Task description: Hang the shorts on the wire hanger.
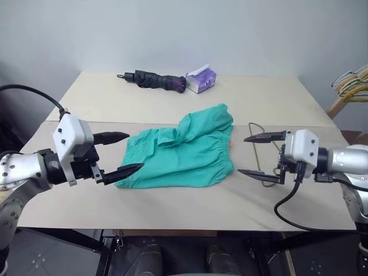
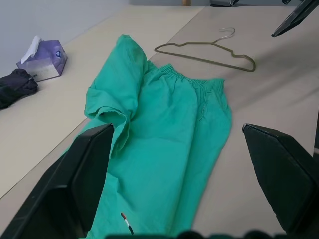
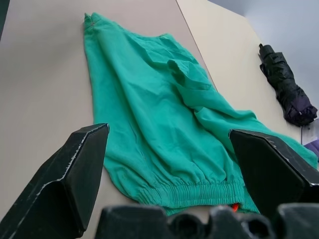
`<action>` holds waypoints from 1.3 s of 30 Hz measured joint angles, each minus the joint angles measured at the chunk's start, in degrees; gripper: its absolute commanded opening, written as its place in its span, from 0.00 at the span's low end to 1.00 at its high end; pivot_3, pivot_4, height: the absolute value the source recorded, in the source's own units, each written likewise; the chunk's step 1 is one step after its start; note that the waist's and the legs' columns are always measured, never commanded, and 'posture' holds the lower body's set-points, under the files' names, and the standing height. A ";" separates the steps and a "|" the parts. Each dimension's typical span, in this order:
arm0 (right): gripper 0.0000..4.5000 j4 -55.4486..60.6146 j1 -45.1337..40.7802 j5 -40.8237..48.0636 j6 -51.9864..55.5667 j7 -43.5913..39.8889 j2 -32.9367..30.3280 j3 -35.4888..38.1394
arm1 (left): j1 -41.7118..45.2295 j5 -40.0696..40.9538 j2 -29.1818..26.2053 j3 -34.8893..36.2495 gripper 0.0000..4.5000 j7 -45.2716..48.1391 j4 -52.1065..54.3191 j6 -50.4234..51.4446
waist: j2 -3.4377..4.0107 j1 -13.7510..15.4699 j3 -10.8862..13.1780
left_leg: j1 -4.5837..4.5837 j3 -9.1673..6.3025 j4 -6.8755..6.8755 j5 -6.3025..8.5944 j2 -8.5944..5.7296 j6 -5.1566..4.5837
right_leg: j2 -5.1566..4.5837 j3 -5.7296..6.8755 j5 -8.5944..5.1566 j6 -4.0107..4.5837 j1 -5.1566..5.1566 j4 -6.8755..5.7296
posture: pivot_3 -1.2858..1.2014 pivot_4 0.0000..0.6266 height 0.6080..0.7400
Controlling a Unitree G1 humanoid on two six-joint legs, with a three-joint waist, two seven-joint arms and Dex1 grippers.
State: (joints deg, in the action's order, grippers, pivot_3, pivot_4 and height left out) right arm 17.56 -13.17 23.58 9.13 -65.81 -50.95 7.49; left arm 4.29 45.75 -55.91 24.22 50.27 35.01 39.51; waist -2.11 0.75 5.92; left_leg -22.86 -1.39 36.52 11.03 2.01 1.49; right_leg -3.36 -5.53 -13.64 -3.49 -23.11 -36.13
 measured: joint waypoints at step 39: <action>1.00 -13.44 -8.73 -46.08 -19.79 12.29 5.53 -26.74 | 2.05 -10.43 5.29 -7.47 0.99 -0.43 -0.91 -11.76 | 0.14 0.44 0.15 | 0.07 0.01 0.06 -0.01 0.00 0.00 | 0.02 -0.02 -0.22 0.42 0.01 -0.10 | 0.58 0.15 1.00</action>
State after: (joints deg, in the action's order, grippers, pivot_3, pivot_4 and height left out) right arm 4.11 -21.90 -22.50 -10.66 -53.52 -45.42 -19.25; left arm 6.34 35.32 -50.61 16.76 49.84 34.09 27.75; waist -1.97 1.19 6.06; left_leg -22.78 -1.38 36.58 11.02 2.01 1.49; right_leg -3.34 -5.55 -13.86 -3.07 -23.10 -36.23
